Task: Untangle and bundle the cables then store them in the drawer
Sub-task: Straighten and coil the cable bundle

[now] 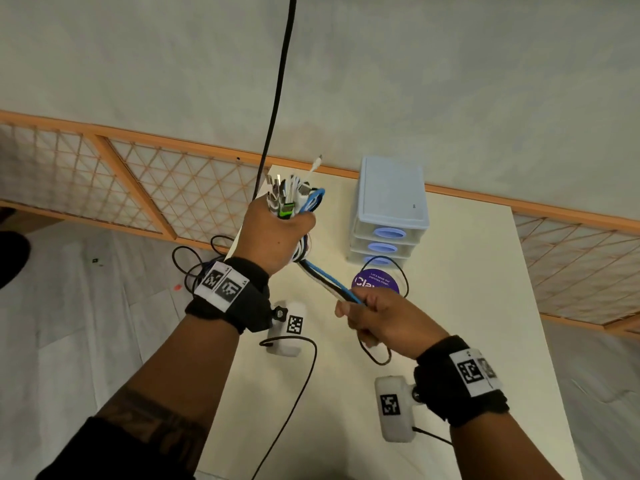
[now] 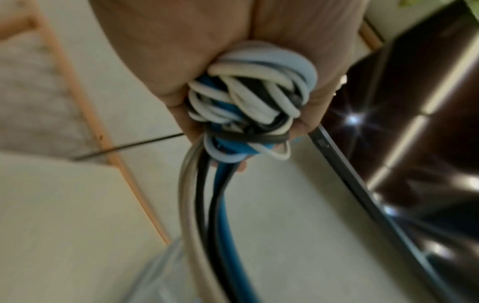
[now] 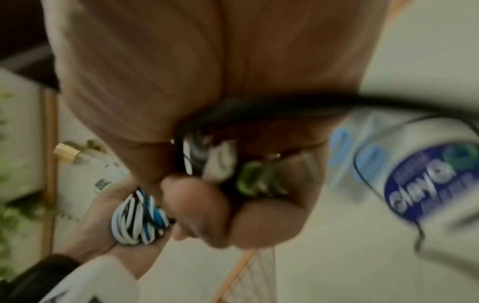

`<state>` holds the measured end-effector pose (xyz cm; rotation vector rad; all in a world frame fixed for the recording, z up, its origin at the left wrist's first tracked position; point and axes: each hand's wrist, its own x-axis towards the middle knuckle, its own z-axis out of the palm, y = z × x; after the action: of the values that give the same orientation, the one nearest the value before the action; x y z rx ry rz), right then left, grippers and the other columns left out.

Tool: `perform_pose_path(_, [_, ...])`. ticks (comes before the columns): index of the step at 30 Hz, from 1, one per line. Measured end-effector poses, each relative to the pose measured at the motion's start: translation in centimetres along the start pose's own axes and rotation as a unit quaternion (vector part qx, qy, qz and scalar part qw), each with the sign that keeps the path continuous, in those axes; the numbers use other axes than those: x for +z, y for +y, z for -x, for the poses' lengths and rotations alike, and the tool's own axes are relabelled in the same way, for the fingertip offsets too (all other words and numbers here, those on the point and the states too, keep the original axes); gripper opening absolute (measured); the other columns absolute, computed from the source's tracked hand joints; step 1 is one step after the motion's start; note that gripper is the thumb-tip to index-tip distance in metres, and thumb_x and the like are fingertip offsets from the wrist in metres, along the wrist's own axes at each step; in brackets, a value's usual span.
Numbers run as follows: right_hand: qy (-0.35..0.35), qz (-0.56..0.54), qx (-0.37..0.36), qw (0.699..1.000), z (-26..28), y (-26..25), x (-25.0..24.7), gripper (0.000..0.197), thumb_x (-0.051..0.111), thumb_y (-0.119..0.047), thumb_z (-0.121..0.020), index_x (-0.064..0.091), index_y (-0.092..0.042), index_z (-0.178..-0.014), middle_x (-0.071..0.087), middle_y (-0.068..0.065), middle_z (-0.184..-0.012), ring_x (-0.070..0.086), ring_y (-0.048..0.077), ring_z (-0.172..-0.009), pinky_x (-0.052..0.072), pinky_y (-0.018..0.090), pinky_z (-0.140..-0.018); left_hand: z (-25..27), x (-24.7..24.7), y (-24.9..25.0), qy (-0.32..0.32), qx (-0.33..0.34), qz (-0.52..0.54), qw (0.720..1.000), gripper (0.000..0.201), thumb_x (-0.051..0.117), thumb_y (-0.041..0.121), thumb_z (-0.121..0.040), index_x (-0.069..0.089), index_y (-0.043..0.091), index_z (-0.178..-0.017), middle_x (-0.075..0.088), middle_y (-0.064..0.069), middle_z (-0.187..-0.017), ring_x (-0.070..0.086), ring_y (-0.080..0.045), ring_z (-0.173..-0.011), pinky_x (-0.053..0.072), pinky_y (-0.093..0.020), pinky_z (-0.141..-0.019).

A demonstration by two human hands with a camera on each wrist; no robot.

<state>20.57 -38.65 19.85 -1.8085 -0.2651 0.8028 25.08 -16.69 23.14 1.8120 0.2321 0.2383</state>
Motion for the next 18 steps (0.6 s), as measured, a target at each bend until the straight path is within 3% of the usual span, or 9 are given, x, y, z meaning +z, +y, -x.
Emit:
perform_pose_path(2, [0.025,0.115,-0.012,0.993,0.4,-0.8,-0.6,0.023,0.053,-0.035,-0.103,0.072,-0.025,-0.094,0.052,-0.011,-0.068,0.048,0.003,-0.056,0.044,0.020,-0.058,0.2,-0.3,-0.5,-0.029,0.013,-0.054,0.998,0.006,0.072,0.015,-0.086,0.076,0.012,-0.090,0.067,-0.012,-0.068,0.061,-0.024,-0.060,0.053,-0.037,-0.064])
perform_pose_path(4, [0.054,0.205,-0.056,0.976,0.5,-1.6,-0.9,0.028,0.051,-0.039,-0.103,0.073,-0.027,-0.090,0.058,-0.009,-0.069,0.050,0.000,-0.058,0.041,0.015,-0.060,1.2,0.2,-0.6,-0.112,0.028,-0.116,0.986,0.004,0.074,0.015,-0.087,0.077,0.016,-0.089,0.068,-0.001,-0.066,0.057,-0.009,-0.056,0.046,-0.028,-0.061])
perform_pose_path(7, [0.099,0.242,-0.114,0.959,0.4,-2.8,-1.4,0.028,0.056,-0.038,-0.101,0.073,-0.022,-0.085,0.058,-0.011,-0.066,0.052,-0.001,-0.061,0.037,0.010,-0.058,2.4,0.8,-1.1,-0.218,0.036,-0.141,0.965,0.006,0.078,0.022,-0.088,0.074,0.020,-0.084,0.070,0.002,-0.069,0.058,-0.005,-0.060,0.044,-0.028,-0.065])
perform_pose_path(9, [0.119,0.228,-0.126,0.958,0.4,-3.5,-1.9,0.025,0.061,-0.035,-0.099,0.073,-0.020,-0.082,0.059,-0.013,-0.063,0.053,-0.001,-0.059,0.037,0.009,-0.057,3.1,0.8,-1.3,-0.248,0.031,-0.094,0.964,0.003,0.076,0.026,-0.093,0.077,0.024,-0.095,0.077,0.004,-0.083,0.068,-0.007,-0.076,0.052,-0.029,-0.076])
perform_pose_path(11, [0.129,0.195,-0.122,0.965,0.5,-4.2,-2.1,0.027,0.063,-0.039,-0.097,0.071,-0.022,-0.077,0.059,-0.013,-0.060,0.054,0.003,-0.057,0.037,0.010,-0.054,3.6,0.9,-1.5,-0.268,0.008,-0.004,0.963,0.014,0.068,0.026,-0.101,0.075,0.024,-0.113,0.080,0.005,-0.099,0.074,-0.010,-0.094,0.057,-0.029,-0.087])
perform_pose_path(12, [0.130,0.171,-0.119,0.969,0.5,-4.6,-2.1,0.029,0.064,-0.041,-0.096,0.070,-0.022,-0.075,0.060,-0.014,-0.059,0.055,0.004,-0.055,0.037,0.011,-0.053,4.0,1.0,-1.3,-0.279,-0.028,0.060,0.958,0.018,0.063,0.023,-0.104,0.072,0.020,-0.118,0.080,0.005,-0.097,0.075,-0.009,-0.091,0.058,-0.026,-0.083])
perform_pose_path(14, [0.116,0.118,-0.109,0.980,0.5,-5.4,-2.0,0.033,0.065,-0.043,-0.094,0.069,-0.018,-0.074,0.061,-0.008,-0.056,0.051,0.005,-0.052,0.037,0.013,-0.053,4.7,1.0,-1.2,-0.312,-0.100,0.167,0.930,0.021,0.061,0.027,-0.104,0.069,0.012,-0.117,0.077,0.002,-0.085,0.073,-0.009,-0.071,0.057,-0.022,-0.065])
perform_pose_path(16, [0.081,0.058,-0.104,0.990,0.7,-6.2,-1.9,0.039,0.064,-0.041,-0.094,0.066,-0.010,-0.071,0.060,0.000,-0.052,0.055,0.013,-0.055,0.038,0.022,-0.054,4.9,0.8,-2.0,-0.348,-0.133,0.245,0.895,0.043,0.078,0.043,-0.088,0.069,0.011,-0.117,0.075,-0.008,-0.088,0.072,-0.016,-0.070,0.059,-0.027,-0.063])
perform_pose_path(18, [0.060,0.022,-0.097,0.993,0.8,-6.6,-1.9,0.051,0.060,-0.041,-0.097,0.062,0.002,-0.070,0.058,0.000,-0.050,0.049,0.017,-0.046,0.036,0.027,-0.050,5.2,0.6,-2.4,-0.376,-0.137,0.292,0.869,0.065,0.093,0.042,-0.070,0.066,0.010,-0.118,0.078,-0.007,-0.092,0.076,-0.019,-0.081,0.061,-0.030,-0.069])
